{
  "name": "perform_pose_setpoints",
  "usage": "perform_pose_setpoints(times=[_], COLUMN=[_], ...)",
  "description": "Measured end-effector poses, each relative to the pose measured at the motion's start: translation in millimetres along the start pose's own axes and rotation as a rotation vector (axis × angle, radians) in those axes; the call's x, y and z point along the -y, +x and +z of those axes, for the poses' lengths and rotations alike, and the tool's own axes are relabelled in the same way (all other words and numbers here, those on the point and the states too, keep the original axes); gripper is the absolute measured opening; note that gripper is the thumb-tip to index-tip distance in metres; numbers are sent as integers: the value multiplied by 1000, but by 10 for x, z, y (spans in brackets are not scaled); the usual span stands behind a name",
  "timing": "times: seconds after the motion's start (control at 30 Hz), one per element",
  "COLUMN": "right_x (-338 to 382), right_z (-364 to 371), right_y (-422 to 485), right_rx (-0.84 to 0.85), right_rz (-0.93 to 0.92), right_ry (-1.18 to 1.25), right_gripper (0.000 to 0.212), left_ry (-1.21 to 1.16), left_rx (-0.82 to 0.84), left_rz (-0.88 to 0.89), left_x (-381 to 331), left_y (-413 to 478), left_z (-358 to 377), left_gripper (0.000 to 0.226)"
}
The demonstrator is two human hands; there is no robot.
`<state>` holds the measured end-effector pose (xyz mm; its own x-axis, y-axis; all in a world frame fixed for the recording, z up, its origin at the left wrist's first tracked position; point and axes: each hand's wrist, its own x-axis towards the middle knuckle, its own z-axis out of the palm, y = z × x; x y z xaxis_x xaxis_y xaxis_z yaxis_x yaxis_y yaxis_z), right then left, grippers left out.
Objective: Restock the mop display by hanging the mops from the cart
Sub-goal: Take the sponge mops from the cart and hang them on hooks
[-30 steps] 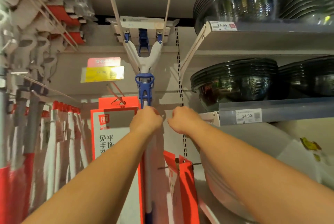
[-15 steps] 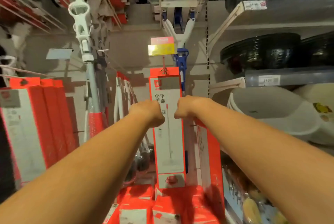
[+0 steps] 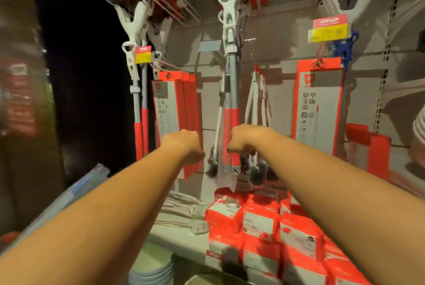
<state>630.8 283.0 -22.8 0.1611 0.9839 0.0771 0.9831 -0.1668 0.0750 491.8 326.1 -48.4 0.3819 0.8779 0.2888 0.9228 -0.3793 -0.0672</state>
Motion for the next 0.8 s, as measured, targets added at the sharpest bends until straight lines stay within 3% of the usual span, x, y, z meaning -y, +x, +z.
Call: perform_pose_setpoints(times=[0.47, 0.67, 0.8], right_x=[1758, 2175, 2495], right_z=[516, 836, 1105], right_y=[1045, 1407, 1552], right_rx=[53, 52, 121], right_rz=[-507, -652, -739], right_ry=[16, -34, -63], right_gripper=[20, 8, 24], left_ry=[117, 142, 141], left_rx=[140, 180, 214], left_rz=[-504, -632, -720], left_x=[1618, 1903, 2063], left_y=[-288, -255, -355], left_z=[516, 923, 1182], left_gripper=[19, 23, 20])
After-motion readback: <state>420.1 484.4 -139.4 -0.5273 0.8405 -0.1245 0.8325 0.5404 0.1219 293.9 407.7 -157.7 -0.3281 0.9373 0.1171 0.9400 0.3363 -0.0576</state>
